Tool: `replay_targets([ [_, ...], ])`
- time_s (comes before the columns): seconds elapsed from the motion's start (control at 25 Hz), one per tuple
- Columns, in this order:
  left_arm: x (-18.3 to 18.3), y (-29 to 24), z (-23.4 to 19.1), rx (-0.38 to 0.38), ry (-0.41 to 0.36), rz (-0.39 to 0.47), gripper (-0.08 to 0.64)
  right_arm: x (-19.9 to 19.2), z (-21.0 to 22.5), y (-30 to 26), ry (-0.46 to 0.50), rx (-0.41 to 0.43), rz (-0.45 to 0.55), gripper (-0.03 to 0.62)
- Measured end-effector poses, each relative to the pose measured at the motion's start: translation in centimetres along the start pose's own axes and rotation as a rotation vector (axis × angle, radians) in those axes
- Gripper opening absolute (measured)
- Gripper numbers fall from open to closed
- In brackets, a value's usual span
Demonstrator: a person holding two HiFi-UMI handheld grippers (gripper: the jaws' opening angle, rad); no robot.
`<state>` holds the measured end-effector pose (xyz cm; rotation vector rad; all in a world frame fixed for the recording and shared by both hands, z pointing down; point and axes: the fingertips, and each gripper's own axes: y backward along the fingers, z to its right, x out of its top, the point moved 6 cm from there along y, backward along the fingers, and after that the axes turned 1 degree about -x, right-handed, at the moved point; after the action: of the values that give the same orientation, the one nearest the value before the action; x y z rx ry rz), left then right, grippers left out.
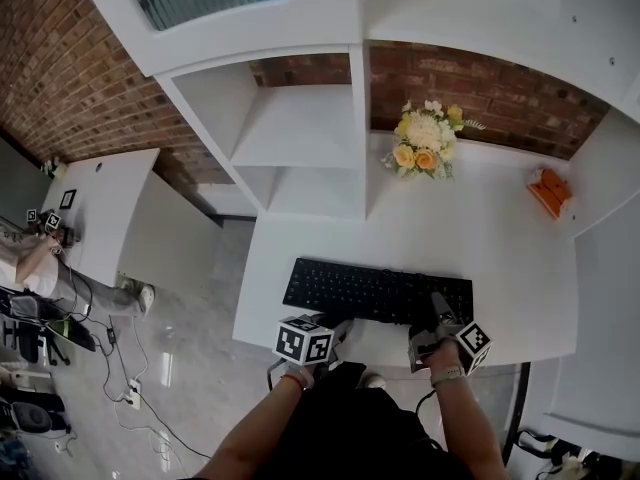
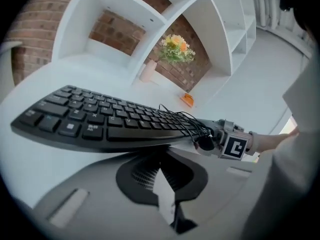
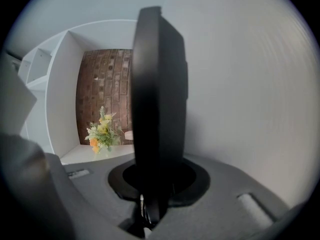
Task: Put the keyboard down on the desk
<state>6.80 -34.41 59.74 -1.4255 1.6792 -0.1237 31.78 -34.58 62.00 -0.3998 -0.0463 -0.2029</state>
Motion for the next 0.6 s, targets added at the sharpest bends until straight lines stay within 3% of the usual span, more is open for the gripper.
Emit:
replay_targets([
  [0.16,-0.3,-0.4,0.2,0.018,0.006,-0.002,-0.002,0.6,0.8,-0.5,0.003,0.040,-0.034,0.068],
  [0.36,-0.4,-0.5,0.3,0.012,0.058,0.010,-0.002,0.1,-0.4,0.2,0.020,0.047,-0.092,0.125],
  [0.6,-0.4,-0.7,0.8,0.004,0.069,0.019,-0.002,0.2,-0.7,1.6,0.163,0.088,-0.267,0.189],
])
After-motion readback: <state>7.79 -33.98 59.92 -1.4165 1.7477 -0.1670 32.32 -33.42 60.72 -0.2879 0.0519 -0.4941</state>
